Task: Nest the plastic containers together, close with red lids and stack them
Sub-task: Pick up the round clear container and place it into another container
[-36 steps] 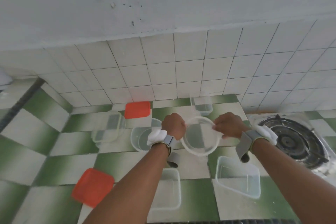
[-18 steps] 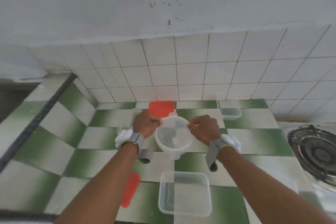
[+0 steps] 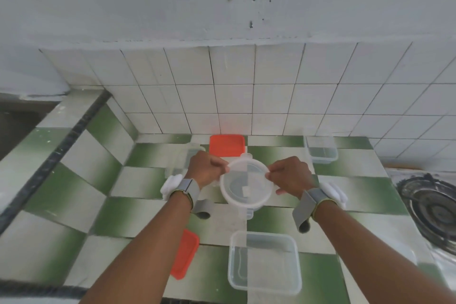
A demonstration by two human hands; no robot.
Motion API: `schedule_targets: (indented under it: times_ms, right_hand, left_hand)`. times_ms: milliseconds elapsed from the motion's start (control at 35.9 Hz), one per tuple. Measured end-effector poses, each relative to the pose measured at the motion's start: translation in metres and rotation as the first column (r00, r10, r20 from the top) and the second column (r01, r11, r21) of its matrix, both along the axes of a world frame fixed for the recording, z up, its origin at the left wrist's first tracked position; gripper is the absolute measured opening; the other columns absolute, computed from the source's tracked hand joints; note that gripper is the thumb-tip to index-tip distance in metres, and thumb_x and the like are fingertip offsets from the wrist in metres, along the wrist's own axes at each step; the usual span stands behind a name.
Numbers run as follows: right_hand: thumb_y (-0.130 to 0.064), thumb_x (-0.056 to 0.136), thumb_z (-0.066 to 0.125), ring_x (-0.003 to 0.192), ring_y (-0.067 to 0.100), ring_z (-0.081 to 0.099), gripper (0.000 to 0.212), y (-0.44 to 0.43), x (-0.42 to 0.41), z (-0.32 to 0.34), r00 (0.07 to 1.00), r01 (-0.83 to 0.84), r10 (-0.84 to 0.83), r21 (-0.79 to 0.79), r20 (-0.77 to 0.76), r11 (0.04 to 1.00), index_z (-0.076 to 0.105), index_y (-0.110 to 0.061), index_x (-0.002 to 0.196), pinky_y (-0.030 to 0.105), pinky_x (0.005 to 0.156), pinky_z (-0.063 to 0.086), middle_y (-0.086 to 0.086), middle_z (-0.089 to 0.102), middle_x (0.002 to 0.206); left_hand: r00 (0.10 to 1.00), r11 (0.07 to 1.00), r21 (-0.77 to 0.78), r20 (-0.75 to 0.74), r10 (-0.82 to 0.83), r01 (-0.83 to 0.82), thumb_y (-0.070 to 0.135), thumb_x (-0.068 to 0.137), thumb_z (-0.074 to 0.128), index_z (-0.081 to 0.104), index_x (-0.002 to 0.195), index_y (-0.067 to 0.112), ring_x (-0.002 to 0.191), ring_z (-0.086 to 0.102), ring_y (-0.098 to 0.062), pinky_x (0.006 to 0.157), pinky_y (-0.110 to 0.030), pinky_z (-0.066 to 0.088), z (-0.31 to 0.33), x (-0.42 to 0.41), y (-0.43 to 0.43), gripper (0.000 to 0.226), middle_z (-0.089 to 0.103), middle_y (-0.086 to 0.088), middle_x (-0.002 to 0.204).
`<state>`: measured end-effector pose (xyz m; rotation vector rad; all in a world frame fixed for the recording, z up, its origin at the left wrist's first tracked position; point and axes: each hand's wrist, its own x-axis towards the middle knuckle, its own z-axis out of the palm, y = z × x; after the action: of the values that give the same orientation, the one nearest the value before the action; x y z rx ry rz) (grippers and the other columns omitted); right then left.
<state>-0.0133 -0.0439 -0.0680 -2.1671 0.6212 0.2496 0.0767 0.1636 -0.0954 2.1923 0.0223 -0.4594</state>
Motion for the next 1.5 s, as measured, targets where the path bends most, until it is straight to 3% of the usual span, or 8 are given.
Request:
schedule_targets:
  times_ms: [167, 278, 417, 529, 612, 1002, 1169, 1503]
  right_hand:
    - [-0.012, 0.079, 0.071, 0.075, 0.025, 0.073, 0.02, 0.004, 0.005, -0.006, 0.988, 0.154, -0.151, 0.121, -0.03, 0.981, 0.078, -0.019, 0.097, 0.041, 0.063, 0.065, 0.006, 0.076, 0.097]
    - [-0.009, 0.081, 0.058, 0.11, 0.027, 0.064, 0.049, 0.013, 0.009, -0.006, 0.997, -0.079, 0.077, -0.123, -0.021, 0.989, 0.063, -0.024, 0.128, 0.041, 0.095, 0.055, 0.003, 0.066, 0.125]
    - [-0.027, 0.075, 0.076, 0.143, 0.027, 0.024, 0.098, 0.01, 0.008, -0.007, 0.881, -0.429, 0.46, -0.224, 0.11, 0.875, 0.02, -0.023, 0.155, 0.045, 0.114, 0.03, -0.001, 0.026, 0.158]
    - [-0.062, 0.046, 0.086, 0.151, 0.025, -0.001, 0.151, 0.007, 0.016, -0.014, 0.723, -0.683, 0.683, -0.266, -0.107, 0.681, -0.012, -0.026, 0.155, 0.053, 0.121, 0.018, -0.009, -0.007, 0.165]
    - [-0.069, 0.029, 0.085, 0.152, 0.029, -0.003, 0.168, 0.012, 0.021, -0.023, 0.683, -0.726, 0.706, -0.279, -0.185, 0.629, -0.025, -0.034, 0.15, 0.059, 0.119, 0.022, -0.012, -0.015, 0.163]
    - [-0.053, 0.042, 0.093, 0.147, 0.032, 0.009, 0.167, 0.019, 0.02, -0.022, 0.715, -0.698, 0.667, -0.263, -0.207, 0.666, -0.031, -0.021, 0.149, 0.056, 0.114, 0.035, -0.002, -0.007, 0.158]
    - [-0.054, 0.043, 0.093, 0.147, 0.031, 0.012, 0.165, 0.019, 0.022, -0.02, 0.704, -0.708, 0.673, -0.306, -0.227, 0.637, -0.028, -0.019, 0.15, 0.051, 0.114, 0.035, 0.0, -0.003, 0.157]
    - [-0.062, 0.041, 0.087, 0.14, 0.031, 0.023, 0.159, 0.019, 0.019, -0.028, 0.722, -0.679, 0.665, -0.38, -0.192, 0.628, -0.017, -0.016, 0.152, 0.049, 0.111, 0.04, 0.002, 0.006, 0.154]
  left_hand:
    - [0.996, 0.996, 0.007, -0.031, 0.088, -0.088, 0.016, 0.079, 0.086, 0.084, 0.083, 0.019, 0.102, 0.074, -0.026, 0.099, -0.043, 0.059, 0.0, -0.005, -0.006, 0.005, 0.082, -0.005, 0.098]
    - [0.999, 0.991, 0.126, 0.007, -0.038, 0.037, 0.017, 0.083, 0.083, 0.082, 0.101, 0.011, 0.106, 0.073, -0.026, 0.102, -0.041, 0.056, 0.007, -0.001, -0.009, 0.019, 0.079, -0.008, 0.112]
    - [0.872, 0.861, 0.254, 0.108, -0.478, 0.44, 0.036, 0.078, 0.088, 0.035, 0.157, 0.021, 0.148, 0.037, -0.024, 0.122, -0.041, 0.031, 0.025, -0.009, -0.003, 0.096, 0.039, -0.003, 0.162]
    - [0.7, 0.667, 0.297, -0.009, -0.714, 0.683, 0.044, 0.054, 0.1, 0.008, 0.163, 0.025, 0.155, 0.022, -0.02, 0.127, -0.045, 0.024, 0.022, -0.009, -0.002, 0.144, 0.019, 0.0, 0.17]
    - [0.655, 0.611, 0.316, -0.045, -0.755, 0.726, 0.046, 0.047, 0.101, -0.005, 0.162, 0.031, 0.157, 0.018, -0.018, 0.128, -0.046, 0.024, 0.012, -0.007, -0.005, 0.157, 0.012, 0.002, 0.172]
    - [0.668, 0.644, 0.262, -0.006, -0.744, 0.719, 0.041, 0.049, 0.103, -0.009, 0.16, 0.035, 0.155, 0.016, -0.018, 0.123, -0.035, 0.029, 0.0, -0.009, -0.018, 0.158, 0.009, 0.006, 0.166]
    - [0.659, 0.613, 0.329, -0.038, -0.751, 0.718, 0.053, 0.04, 0.101, -0.015, 0.155, 0.046, 0.155, 0.021, -0.025, 0.122, -0.048, 0.036, -0.002, -0.005, -0.023, 0.164, 0.007, 0.003, 0.165]
    - [0.634, 0.586, 0.366, -0.016, -0.773, 0.723, 0.055, 0.043, 0.099, -0.018, 0.154, 0.047, 0.154, 0.024, -0.028, 0.119, -0.05, 0.039, -0.004, -0.007, -0.023, 0.161, 0.009, -0.001, 0.165]
